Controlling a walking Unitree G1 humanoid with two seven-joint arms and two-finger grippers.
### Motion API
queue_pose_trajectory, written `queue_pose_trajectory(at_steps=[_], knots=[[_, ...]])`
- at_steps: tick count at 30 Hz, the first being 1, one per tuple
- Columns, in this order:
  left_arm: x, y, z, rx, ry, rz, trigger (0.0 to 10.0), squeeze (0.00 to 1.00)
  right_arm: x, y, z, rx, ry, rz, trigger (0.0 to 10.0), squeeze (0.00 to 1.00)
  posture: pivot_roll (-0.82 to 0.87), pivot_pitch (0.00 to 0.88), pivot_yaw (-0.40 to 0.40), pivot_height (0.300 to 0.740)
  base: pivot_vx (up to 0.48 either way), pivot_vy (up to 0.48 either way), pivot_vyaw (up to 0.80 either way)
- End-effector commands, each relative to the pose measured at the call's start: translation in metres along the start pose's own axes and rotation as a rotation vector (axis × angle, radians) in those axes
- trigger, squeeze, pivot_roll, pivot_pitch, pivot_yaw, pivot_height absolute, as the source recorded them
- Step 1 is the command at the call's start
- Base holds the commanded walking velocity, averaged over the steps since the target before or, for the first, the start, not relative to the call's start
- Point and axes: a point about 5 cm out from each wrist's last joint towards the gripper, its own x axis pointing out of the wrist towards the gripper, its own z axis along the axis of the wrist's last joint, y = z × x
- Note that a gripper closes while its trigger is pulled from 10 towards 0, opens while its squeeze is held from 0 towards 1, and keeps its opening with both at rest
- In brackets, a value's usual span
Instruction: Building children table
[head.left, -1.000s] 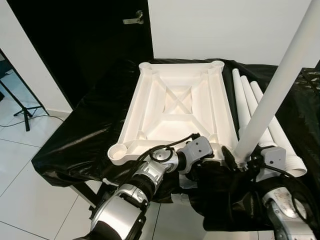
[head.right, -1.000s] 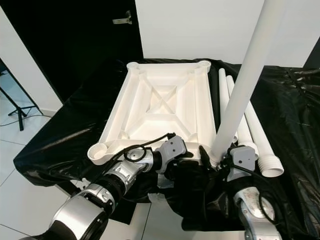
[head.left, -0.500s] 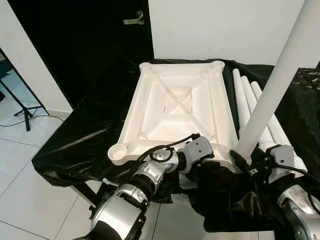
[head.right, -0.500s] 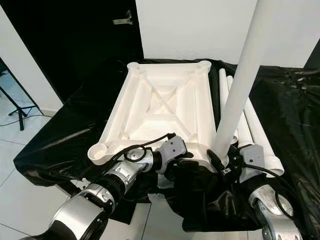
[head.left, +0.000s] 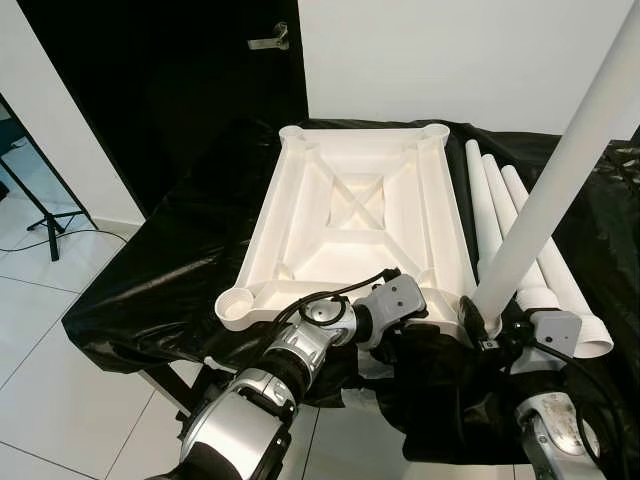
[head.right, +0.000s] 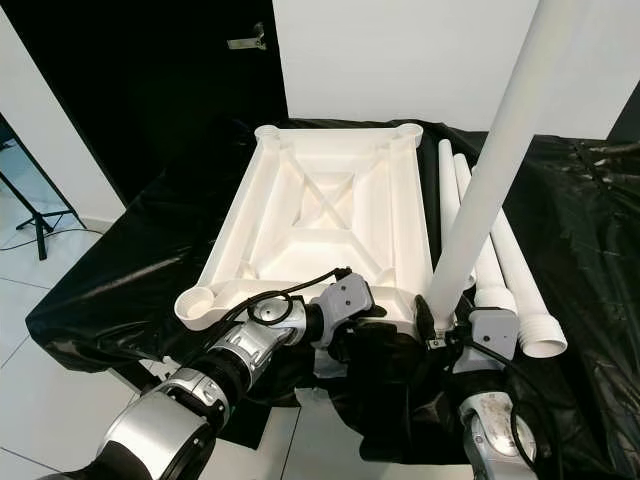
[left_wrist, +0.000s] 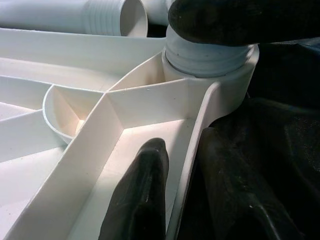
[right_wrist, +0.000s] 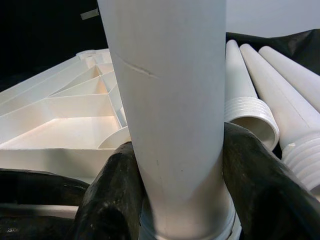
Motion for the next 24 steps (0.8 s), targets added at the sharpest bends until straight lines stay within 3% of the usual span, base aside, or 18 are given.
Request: queue_pose_trajectory(at_steps=[1, 3, 4, 8, 9, 10, 13, 15, 17, 22, 23, 24], knots=[[-0.004, -0.015, -0.043, -0.113, 0.162, 0.048, 10.0, 0.00, -0.003, -0.008, -0.005, -0.006, 0.026, -0.059, 10.0, 0.00, 0.08, 0.000, 0.041, 0.740, 0.000, 0.000, 0.00], [-0.004, -0.016, -0.043, -0.112, 0.162, 0.045, 10.0, 0.00, -0.002, -0.007, -0.004, -0.011, 0.027, -0.051, 10.0, 0.00, 0.07, 0.000, 0.044, 0.740, 0.000, 0.000, 0.00], [-0.003, -0.017, -0.043, -0.112, 0.161, 0.042, 10.0, 0.00, -0.001, -0.007, -0.002, -0.016, 0.019, -0.032, 10.0, 1.00, 0.07, 0.000, 0.044, 0.740, 0.000, 0.000, 0.00], [-0.002, -0.020, -0.044, -0.116, 0.160, 0.036, 10.0, 0.00, -0.001, -0.006, -0.001, -0.038, 0.015, 0.025, 10.0, 1.00, 0.07, 0.000, 0.047, 0.740, 0.000, 0.000, 0.00], [-0.001, -0.021, -0.045, -0.117, 0.160, 0.032, 10.0, 0.00, -0.001, -0.006, -0.003, -0.059, 0.034, 0.079, 10.0, 0.00, 0.07, 0.000, 0.049, 0.740, 0.000, 0.000, 0.00], [-0.001, -0.022, -0.045, -0.119, 0.159, 0.029, 10.0, 0.00, -0.004, -0.007, -0.005, -0.084, 0.051, 0.147, 10.0, 0.00, 0.06, 0.000, 0.050, 0.740, 0.000, 0.000, 0.00], [-0.001, -0.022, -0.045, -0.119, 0.159, 0.028, 10.0, 0.00, -0.005, -0.008, -0.006, -0.100, 0.063, 0.191, 10.0, 0.00, 0.06, 0.000, 0.050, 0.740, 0.000, 0.000, 0.00], [-0.002, -0.021, -0.045, -0.119, 0.161, 0.030, 10.0, 0.00, -0.007, -0.021, -0.007, -0.129, 0.084, 0.252, 10.0, 0.00, 0.06, 0.000, 0.052, 0.740, 0.000, 0.000, 0.00], [-0.002, -0.020, -0.045, -0.117, 0.163, 0.032, 10.0, 0.00, -0.005, -0.032, -0.004, -0.161, 0.088, 0.278, 10.0, 0.00, 0.06, 0.000, 0.052, 0.740, 0.000, 0.000, 0.00], [0.000, -0.021, -0.043, -0.116, 0.161, 0.030, 10.0, 0.00, 0.000, -0.038, 0.001, -0.196, 0.075, 0.308, 10.0, 0.00, 0.06, 0.000, 0.052, 0.740, 0.000, 0.000, 0.00], [0.000, -0.022, -0.043, -0.116, 0.159, 0.028, 10.0, 0.00, 0.000, -0.038, 0.002, -0.192, 0.066, 0.312, 0.0, 0.00, 0.06, 0.000, 0.052, 0.740, 0.000, 0.000, 0.00], [0.001, -0.022, -0.043, -0.117, 0.158, 0.026, 10.0, 0.00, 0.002, -0.037, 0.003, -0.186, 0.054, 0.317, 0.0, 0.00, 0.06, 0.000, 0.053, 0.740, 0.000, 0.000, 0.00]])
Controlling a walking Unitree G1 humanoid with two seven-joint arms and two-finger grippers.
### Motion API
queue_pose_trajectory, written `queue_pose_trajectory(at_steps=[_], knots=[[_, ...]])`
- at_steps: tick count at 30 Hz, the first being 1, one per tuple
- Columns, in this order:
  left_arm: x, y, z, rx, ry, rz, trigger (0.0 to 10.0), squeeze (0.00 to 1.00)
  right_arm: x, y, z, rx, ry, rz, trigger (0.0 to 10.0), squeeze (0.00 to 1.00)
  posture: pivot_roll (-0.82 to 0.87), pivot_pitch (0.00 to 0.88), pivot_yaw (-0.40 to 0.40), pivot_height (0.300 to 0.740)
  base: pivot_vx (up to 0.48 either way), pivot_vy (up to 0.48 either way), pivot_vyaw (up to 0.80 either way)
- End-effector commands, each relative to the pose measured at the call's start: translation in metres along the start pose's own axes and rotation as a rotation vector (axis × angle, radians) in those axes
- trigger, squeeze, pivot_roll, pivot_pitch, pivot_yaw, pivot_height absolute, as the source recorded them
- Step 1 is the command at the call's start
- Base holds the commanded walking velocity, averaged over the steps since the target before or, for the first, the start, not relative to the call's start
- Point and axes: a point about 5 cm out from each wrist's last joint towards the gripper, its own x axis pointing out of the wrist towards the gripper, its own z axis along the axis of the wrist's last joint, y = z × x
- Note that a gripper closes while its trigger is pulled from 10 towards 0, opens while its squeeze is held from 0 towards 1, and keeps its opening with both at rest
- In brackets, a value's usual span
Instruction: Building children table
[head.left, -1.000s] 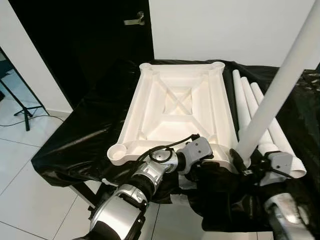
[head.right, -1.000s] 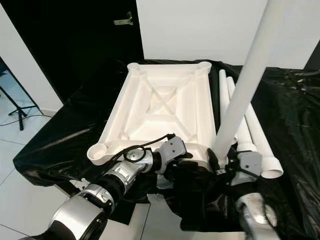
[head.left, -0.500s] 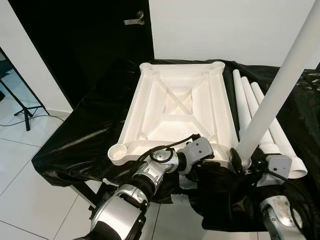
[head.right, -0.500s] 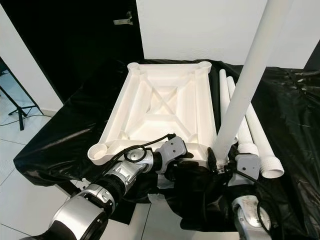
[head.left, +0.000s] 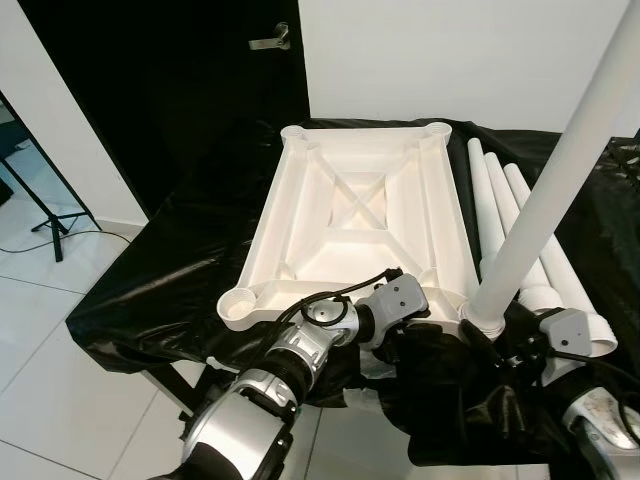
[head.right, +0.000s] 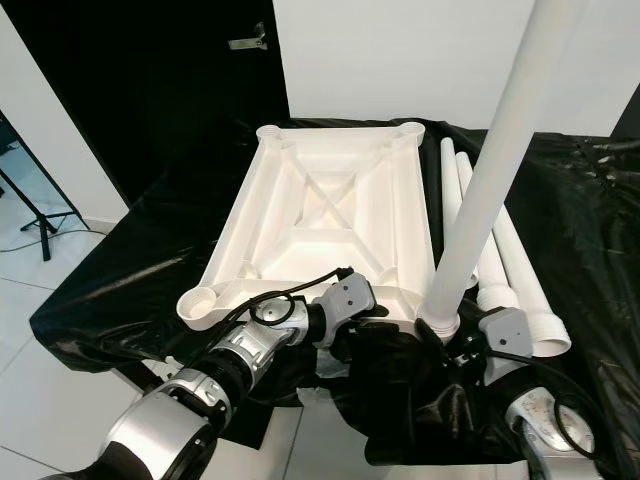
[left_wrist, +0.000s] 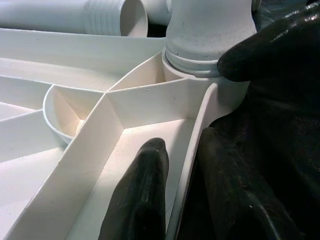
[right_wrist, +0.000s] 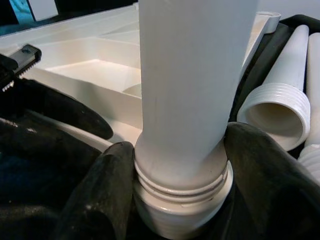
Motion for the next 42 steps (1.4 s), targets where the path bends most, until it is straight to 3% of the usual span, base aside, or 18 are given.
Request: queue_pose_trajectory(at_steps=[1, 7, 11, 21, 22, 23, 25, 26, 29, 30, 31, 36, 42], knots=[[-0.001, -0.019, -0.043, -0.112, 0.161, 0.032, 10.0, 0.00, 0.000, -0.008, 0.004, -0.008, -0.029, -0.033, 0.0, 0.00, 0.06, 0.000, 0.053, 0.740, 0.000, 0.000, 0.00], [-0.004, -0.018, -0.045, -0.107, 0.171, 0.033, 10.0, 0.00, 0.000, 0.000, 0.003, 0.022, -0.041, -0.050, 0.0, 0.00, 0.07, 0.000, 0.049, 0.740, 0.000, 0.000, 0.00], [-0.006, -0.014, -0.044, -0.101, 0.176, 0.047, 10.0, 0.00, -0.002, 0.013, 0.000, 0.082, -0.055, -0.173, 0.0, 0.00, 0.07, 0.000, 0.043, 0.740, 0.000, 0.000, 0.00], [-0.005, -0.015, -0.042, -0.103, 0.164, 0.047, 10.0, 0.00, -0.005, 0.025, -0.004, 0.145, -0.049, -0.358, 0.0, 0.00, 0.07, 0.000, 0.048, 0.740, 0.000, 0.000, 0.00], [-0.005, -0.015, -0.043, -0.103, 0.166, 0.045, 10.0, 0.00, -0.006, 0.026, -0.005, 0.150, -0.041, -0.374, 9.3, 0.00, 0.06, 0.000, 0.054, 0.740, 0.000, 0.000, 0.00], [-0.005, -0.015, -0.044, -0.102, 0.168, 0.044, 10.0, 0.00, -0.005, 0.026, -0.006, 0.153, -0.036, -0.374, 10.0, 0.00, 0.06, 0.000, 0.054, 0.740, 0.000, 0.000, 0.00], [-0.005, -0.015, -0.044, -0.102, 0.169, 0.043, 10.0, 0.00, -0.005, 0.027, -0.006, 0.152, -0.035, -0.372, 10.0, 0.00, 0.06, 0.000, 0.054, 0.740, 0.000, 0.000, 0.00], [-0.005, -0.015, -0.044, -0.101, 0.169, 0.042, 10.0, 0.00, -0.005, 0.026, -0.006, 0.151, -0.039, -0.368, 10.0, 1.00, 0.06, 0.000, 0.055, 0.740, 0.000, 0.000, 0.00], [-0.004, -0.016, -0.043, -0.100, 0.168, 0.039, 10.0, 0.00, -0.004, 0.024, -0.004, 0.133, -0.046, -0.334, 10.0, 1.00, 0.06, 0.000, 0.056, 0.740, 0.000, 0.000, 0.00], [-0.003, -0.016, -0.042, -0.101, 0.165, 0.037, 10.0, 0.00, -0.003, 0.019, -0.002, 0.105, -0.051, -0.294, 10.0, 0.29, 0.05, 0.000, 0.054, 0.740, 0.000, 0.000, 0.00], [-0.002, -0.017, -0.042, -0.102, 0.163, 0.034, 10.0, 0.00, -0.001, 0.013, 0.002, 0.076, -0.063, -0.256, 10.0, 0.00, 0.05, 0.000, 0.054, 0.740, 0.000, 0.000, 0.00], [-0.001, -0.020, -0.042, -0.105, 0.162, 0.028, 10.0, 0.00, 0.004, -0.002, 0.013, -0.012, -0.094, -0.163, 10.0, 0.00, 0.05, 0.000, 0.054, 0.740, 0.000, 0.000, 0.00], [-0.001, -0.019, -0.042, -0.109, 0.161, 0.033, 10.0, 0.00, 0.008, -0.001, 0.018, -0.048, -0.105, -0.103, 10.0, 0.00, 0.06, 0.000, 0.050, 0.740, 0.000, 0.000, 0.00]])
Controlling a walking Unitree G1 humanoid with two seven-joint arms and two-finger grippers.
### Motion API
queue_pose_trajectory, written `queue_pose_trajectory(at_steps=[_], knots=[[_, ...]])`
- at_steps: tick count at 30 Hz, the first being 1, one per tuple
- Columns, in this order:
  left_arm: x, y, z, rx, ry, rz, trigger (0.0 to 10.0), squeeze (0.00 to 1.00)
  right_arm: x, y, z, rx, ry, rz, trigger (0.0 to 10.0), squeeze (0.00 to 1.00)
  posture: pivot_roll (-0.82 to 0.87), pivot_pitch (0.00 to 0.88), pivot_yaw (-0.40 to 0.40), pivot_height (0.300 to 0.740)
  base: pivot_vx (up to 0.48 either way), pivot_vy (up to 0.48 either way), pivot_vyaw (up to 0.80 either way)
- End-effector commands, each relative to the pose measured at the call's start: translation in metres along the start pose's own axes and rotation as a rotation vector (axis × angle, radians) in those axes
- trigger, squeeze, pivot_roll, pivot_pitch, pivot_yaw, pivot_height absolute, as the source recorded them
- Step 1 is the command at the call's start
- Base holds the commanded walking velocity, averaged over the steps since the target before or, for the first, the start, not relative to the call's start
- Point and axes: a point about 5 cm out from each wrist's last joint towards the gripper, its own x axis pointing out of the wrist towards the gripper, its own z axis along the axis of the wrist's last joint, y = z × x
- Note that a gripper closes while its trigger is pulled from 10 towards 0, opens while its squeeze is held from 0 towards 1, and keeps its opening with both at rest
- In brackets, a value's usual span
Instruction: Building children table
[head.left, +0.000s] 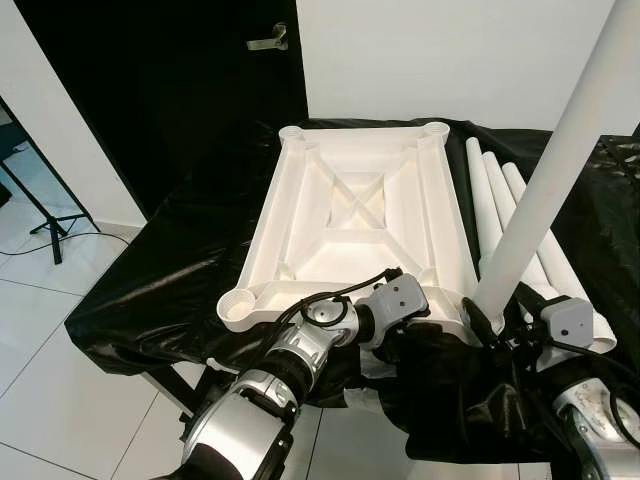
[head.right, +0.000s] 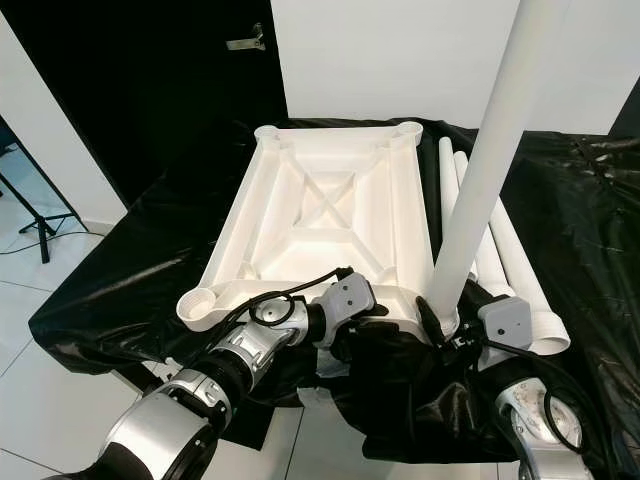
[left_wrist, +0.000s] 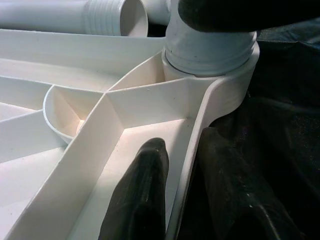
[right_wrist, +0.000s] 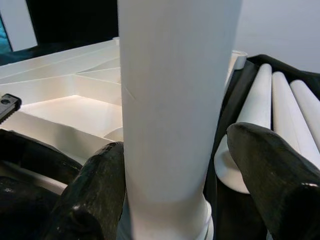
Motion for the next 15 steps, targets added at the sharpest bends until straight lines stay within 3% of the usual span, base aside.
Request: queue_pose_trajectory(at_steps=[1, 3, 4, 12, 15], knots=[[-0.003, -0.019, -0.042, -0.106, 0.165, -0.004, 10.0, 0.00, 0.001, 0.001, 0.001, 0.002, -0.006, 0.027, 10.0, 0.00, 0.06, 0.000, 0.049, 0.740, 0.000, 0.000, 0.00], [-0.003, -0.019, -0.042, -0.107, 0.165, -0.003, 10.0, 0.00, 0.002, 0.003, 0.001, 0.011, -0.005, 0.045, 10.0, 0.00, 0.06, 0.000, 0.049, 0.740, 0.000, 0.000, 0.00], [-0.003, -0.019, -0.042, -0.107, 0.165, -0.002, 10.0, 0.00, 0.002, 0.005, 0.000, 0.026, 0.001, 0.064, 0.0, 0.00, 0.06, 0.000, 0.050, 0.740, 0.000, 0.000, 0.00], [-0.004, -0.020, -0.043, -0.110, 0.166, -0.002, 10.0, 0.00, -0.002, 0.011, -0.006, 0.074, 0.043, 0.090, 0.0, 0.00, 0.06, 0.000, 0.053, 0.740, 0.000, 0.000, 0.00], [-0.004, -0.020, -0.044, -0.110, 0.168, -0.004, 10.0, 0.00, -0.007, 0.017, -0.011, 0.116, 0.064, 0.006, 0.0, 0.00, 0.06, 0.000, 0.052, 0.740, 0.000, 0.000, 0.00]])
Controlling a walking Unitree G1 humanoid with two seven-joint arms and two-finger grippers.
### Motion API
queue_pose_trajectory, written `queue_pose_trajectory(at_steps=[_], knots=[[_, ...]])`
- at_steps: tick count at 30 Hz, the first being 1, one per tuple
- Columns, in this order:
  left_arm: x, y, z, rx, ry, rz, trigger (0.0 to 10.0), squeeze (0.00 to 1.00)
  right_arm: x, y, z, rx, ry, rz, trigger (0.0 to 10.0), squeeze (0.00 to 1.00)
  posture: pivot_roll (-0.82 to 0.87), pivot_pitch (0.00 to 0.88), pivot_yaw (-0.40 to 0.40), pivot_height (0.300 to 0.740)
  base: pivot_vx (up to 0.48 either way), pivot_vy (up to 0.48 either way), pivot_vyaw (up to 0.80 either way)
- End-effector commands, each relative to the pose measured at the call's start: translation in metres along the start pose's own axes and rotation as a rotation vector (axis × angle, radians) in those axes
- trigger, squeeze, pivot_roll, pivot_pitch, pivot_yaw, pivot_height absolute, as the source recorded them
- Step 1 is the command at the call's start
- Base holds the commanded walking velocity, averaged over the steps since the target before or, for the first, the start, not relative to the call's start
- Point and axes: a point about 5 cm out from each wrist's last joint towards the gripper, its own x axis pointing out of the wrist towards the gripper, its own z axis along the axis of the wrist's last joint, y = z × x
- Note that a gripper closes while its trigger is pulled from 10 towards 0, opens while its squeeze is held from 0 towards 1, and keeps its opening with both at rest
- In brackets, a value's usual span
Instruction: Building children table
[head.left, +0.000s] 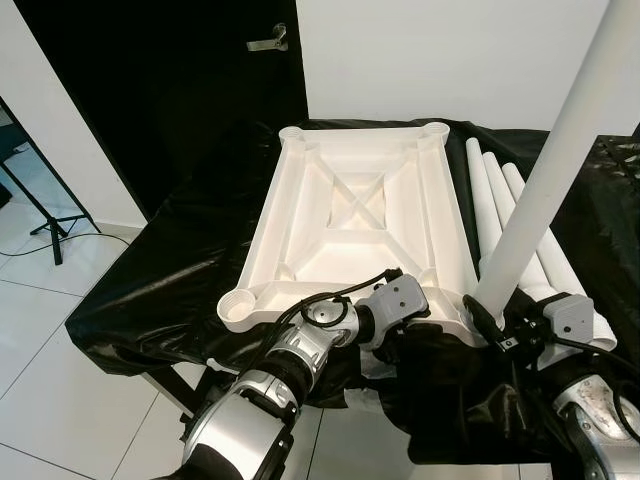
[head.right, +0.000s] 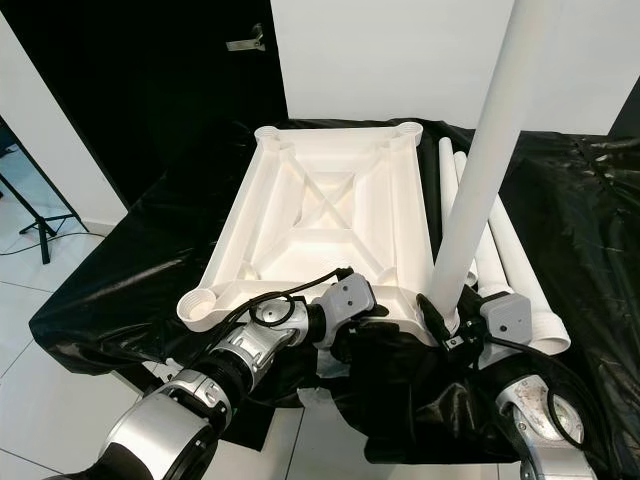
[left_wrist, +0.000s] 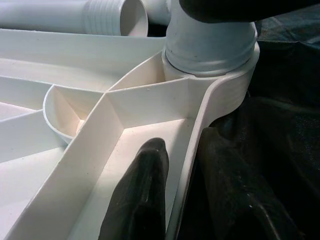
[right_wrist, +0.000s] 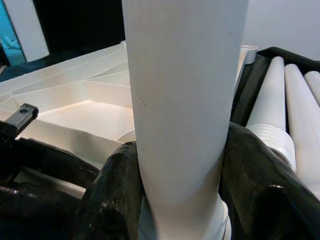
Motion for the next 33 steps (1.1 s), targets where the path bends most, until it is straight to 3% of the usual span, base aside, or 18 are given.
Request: queue_pose_trajectory(at_steps=[1, 6, 10, 11, 12, 13, 14, 19, 20, 22, 23, 30, 31, 32, 33], knots=[[-0.003, -0.020, -0.042, -0.107, 0.166, -0.003, 10.0, 0.00, -0.006, 0.010, -0.012, 0.045, 0.055, -0.092, 0.0, 0.00, 0.06, 0.000, 0.052, 0.740, 0.000, 0.000, 0.00], [-0.002, -0.020, -0.041, -0.106, 0.164, -0.004, 10.0, 0.00, -0.007, 0.014, -0.012, 0.073, 0.031, -0.262, 0.0, 0.00, 0.06, 0.000, 0.055, 0.740, 0.000, 0.000, 0.00], [-0.002, -0.020, -0.041, -0.105, 0.164, -0.007, 10.0, 0.00, -0.003, 0.016, -0.009, 0.069, 0.010, -0.314, 0.0, 0.00, 0.06, 0.000, 0.057, 0.740, 0.000, 0.000, 0.00], [-0.002, -0.020, -0.041, -0.104, 0.166, -0.008, 10.0, 0.00, 0.000, 0.018, -0.008, 0.069, 0.006, -0.303, 5.7, 0.00, 0.05, 0.000, 0.057, 0.740, 0.000, 0.000, 0.00], [-0.002, -0.020, -0.041, -0.104, 0.166, -0.008, 10.0, 0.00, 0.000, 0.018, -0.008, 0.069, 0.006, -0.303, 5.7, 0.00, 0.05, 0.000, 0.057, 0.740, 0.000, 0.000, 0.00], [-0.002, -0.020, -0.041, -0.104, 0.166, -0.008, 10.0, 0.00, 0.002, 0.019, -0.006, 0.056, -0.003, -0.282, 10.0, 0.00, 0.05, 0.000, 0.058, 0.740, 0.000, 0.000, 0.00], [-0.002, -0.020, -0.041, -0.104, 0.166, -0.009, 10.0, 0.00, 0.004, 0.019, -0.004, 0.058, -0.011, -0.265, 10.0, 1.00, 0.05, 0.000, 0.058, 0.740, 0.000, 0.000, 0.00], [-0.002, -0.021, -0.042, -0.104, 0.165, -0.011, 10.0, 0.00, 0.005, 0.016, -0.001, 0.048, -0.024, -0.244, 10.0, 1.00, 0.05, 0.000, 0.059, 0.740, 0.000, 0.000, 0.00], [-0.002, -0.021, -0.042, -0.105, 0.165, -0.012, 10.0, 0.00, 0.007, 0.012, -0.001, 0.029, -0.006, -0.191, 10.0, 0.05, 0.05, 0.000, 0.061, 0.740, 0.000, 0.000, 0.00], [-0.002, -0.022, -0.042, -0.105, 0.165, -0.014, 10.0, 0.00, 0.009, 0.009, -0.002, 0.014, 0.008, -0.153, 10.0, 0.05, 0.05, 0.000, 0.061, 0.740, 0.000, 0.000, 0.00], [-0.002, -0.022, -0.042, -0.106, 0.165, -0.014, 10.0, 0.00, 0.010, 0.007, -0.002, 0.005, 0.018, -0.129, 10.0, 0.00, 0.05, 0.000, 0.061, 0.740, 0.000, 0.000, 0.00], [-0.002, -0.022, -0.043, -0.104, 0.168, -0.013, 10.0, 0.00, 0.009, 0.001, -0.007, -0.032, 0.086, 0.033, 10.0, 0.00, 0.05, 0.000, 0.061, 0.740, 0.000, 0.000, 0.00], [-0.002, -0.022, -0.042, -0.104, 0.168, -0.013, 10.0, 0.00, 0.008, 0.003, -0.010, -0.032, 0.107, 0.085, 6.2, 0.00, 0.05, 0.000, 0.060, 0.740, 0.000, 0.000, 0.00], [-0.002, -0.021, -0.042, -0.104, 0.168, -0.012, 10.0, 0.00, 0.006, 0.006, -0.013, -0.016, 0.127, 0.141, 0.0, 0.00, 0.05, 0.000, 0.059, 0.740, 0.000, 0.000, 0.00], [-0.002, -0.021, -0.042, -0.104, 0.168, -0.012, 10.0, 0.00, 0.006, 0.006, -0.013, -0.016, 0.127, 0.141, 0.0, 0.00, 0.05, 0.000, 0.059, 0.740, 0.000, 0.000, 0.00]])
